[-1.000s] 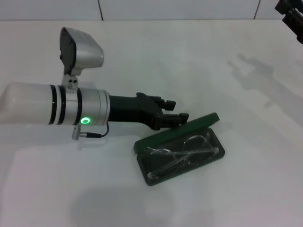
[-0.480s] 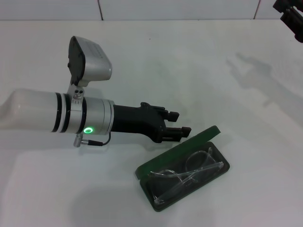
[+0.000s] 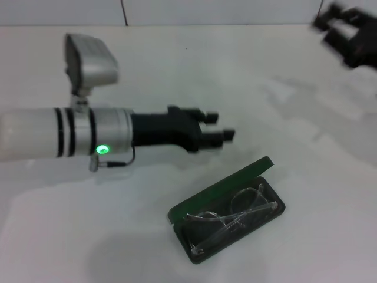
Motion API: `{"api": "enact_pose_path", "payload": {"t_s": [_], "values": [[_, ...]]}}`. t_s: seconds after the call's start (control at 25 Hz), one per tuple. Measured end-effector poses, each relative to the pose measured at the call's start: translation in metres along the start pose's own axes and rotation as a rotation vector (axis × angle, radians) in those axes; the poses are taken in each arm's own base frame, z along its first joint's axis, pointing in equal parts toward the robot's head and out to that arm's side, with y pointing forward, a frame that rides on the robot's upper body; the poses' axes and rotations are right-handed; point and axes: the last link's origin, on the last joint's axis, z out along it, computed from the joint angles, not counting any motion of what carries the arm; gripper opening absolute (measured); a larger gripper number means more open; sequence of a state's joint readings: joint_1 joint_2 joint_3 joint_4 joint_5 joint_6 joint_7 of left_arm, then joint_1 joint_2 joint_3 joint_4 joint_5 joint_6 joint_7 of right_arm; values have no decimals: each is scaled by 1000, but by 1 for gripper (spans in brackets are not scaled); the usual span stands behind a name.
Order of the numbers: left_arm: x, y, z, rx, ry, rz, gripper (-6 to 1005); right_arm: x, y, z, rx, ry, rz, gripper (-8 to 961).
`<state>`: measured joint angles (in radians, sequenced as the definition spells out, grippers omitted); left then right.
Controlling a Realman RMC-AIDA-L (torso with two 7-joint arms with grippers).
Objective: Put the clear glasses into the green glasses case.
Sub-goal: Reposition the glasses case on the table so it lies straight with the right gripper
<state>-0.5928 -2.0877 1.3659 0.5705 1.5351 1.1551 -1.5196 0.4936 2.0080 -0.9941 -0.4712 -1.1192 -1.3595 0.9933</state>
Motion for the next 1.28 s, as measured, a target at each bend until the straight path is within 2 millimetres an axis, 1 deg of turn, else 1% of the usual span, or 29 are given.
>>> {"api": "enact_pose_path", "payload": {"t_s": [0.08,0.16,0.28,0.4,0.52,0.6,0.76,0.88,1.08,1.28], "values": [[6,-6,-12,38,100,-6,587,-1,15,8,-137,69,-54,363],[10,-11,-31,86,242,-8,587,-3,28,13,-278,158,-96,362],[8,-13,-58,142,407,-16,587,-6,41,15,-446,304,-144,362],[0,-13,-78,183,491,-26,587,-11,49,17,-563,440,-212,362],[-6,-12,-89,203,517,-35,587,-20,53,20,-613,543,-277,361],[-9,-12,-92,207,524,-39,587,-22,57,23,-637,594,-310,362],[-12,-11,-93,210,522,-43,586,-19,67,32,-698,660,-360,366],[-11,-11,-92,204,519,-43,586,-16,77,40,-760,688,-385,451],[-10,-10,-89,194,515,-39,586,-11,84,54,-820,749,-420,662],[-9,-10,-86,182,499,-29,586,0,93,69,-828,819,-457,713]]}}
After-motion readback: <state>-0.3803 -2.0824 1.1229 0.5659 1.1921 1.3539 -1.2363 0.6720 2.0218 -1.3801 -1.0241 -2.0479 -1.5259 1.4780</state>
